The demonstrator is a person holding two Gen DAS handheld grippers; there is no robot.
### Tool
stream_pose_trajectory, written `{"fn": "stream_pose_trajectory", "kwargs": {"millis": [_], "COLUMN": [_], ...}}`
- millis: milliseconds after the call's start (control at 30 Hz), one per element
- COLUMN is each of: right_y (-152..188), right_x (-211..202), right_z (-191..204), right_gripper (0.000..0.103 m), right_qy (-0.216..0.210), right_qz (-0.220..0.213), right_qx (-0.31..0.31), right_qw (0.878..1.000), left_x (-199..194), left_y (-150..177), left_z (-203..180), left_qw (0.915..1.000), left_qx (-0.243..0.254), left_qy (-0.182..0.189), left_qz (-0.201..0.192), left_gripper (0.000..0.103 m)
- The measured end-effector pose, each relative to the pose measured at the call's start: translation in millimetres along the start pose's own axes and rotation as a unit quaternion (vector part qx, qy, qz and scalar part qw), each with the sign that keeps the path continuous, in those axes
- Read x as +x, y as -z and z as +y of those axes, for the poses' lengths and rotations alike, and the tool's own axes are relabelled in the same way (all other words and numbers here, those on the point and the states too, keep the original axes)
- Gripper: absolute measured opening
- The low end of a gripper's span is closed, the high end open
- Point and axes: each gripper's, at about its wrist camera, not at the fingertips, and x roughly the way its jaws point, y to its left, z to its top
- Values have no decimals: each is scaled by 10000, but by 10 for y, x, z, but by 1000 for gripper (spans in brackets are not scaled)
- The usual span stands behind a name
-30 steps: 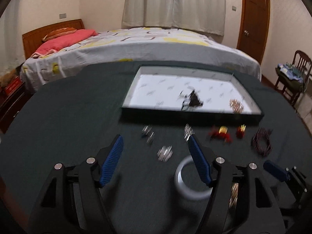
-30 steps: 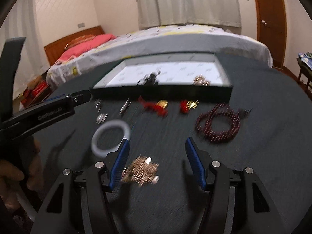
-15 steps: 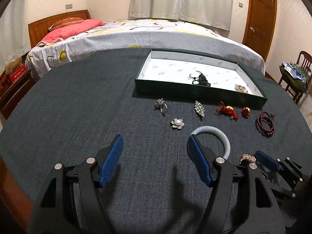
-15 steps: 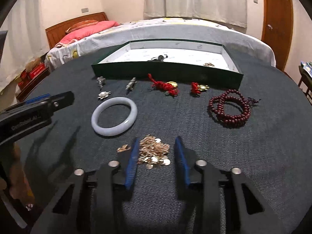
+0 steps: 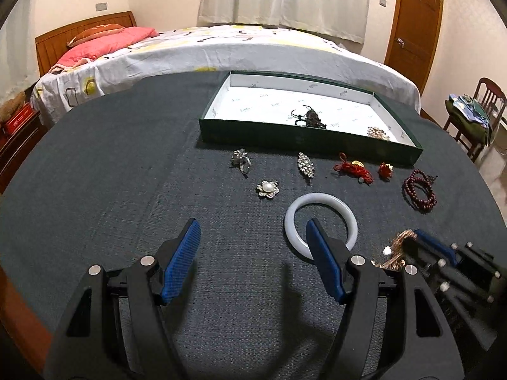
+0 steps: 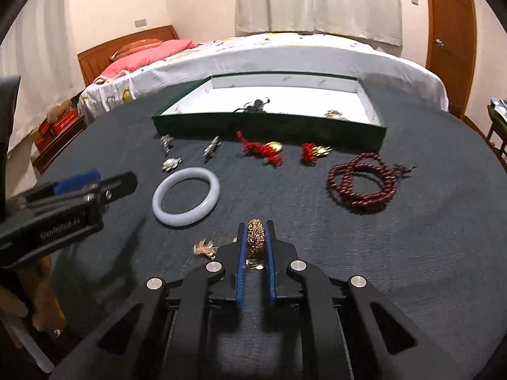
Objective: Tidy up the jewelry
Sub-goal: 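Grip the white jade bangle with the left tool while the right tool grips a rose-gold chain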
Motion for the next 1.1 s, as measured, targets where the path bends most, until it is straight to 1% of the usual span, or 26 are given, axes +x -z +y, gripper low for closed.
{"fn": "stream_pose_trajectory", "kwargs": {"millis": [267,367,433,533,733,1000,1100], "right_y": [-138,-172,-188,-187,-160,-126,-124], "right_x": [-186,-254,-277,-278,-260,-189,-173], "right_z": [-229,-290,-335,-391,-454,-476,-479], "right_gripper": [11,11,11,11,11,11,11], "right_qy": [124,154,145,133,67,-7,-23], "right_qz": [-276,-379,-407,-418,-384,-300,-289], "right_qx": [200,220,270,340,437,493,504], "right_qw": [9993,9989,9987,9985,9983,9983,9983], "left_x": [72,105,127,191,381,493,512], "left_y": [1,-16,-31,-45,-46,-62,-58], "left_z": [-133,-228,-290,-364,-451,-514,-539], "left_qw": [9996,9993,9991,9989,9982,9975,9976], "left_qx": [10,50,71,114,133,189,309], "left_qy": [231,324,392,415,423,398,297], "left_qz": [153,182,163,177,394,553,545], "left_gripper": [68,74,75,79,79,79,79]}}
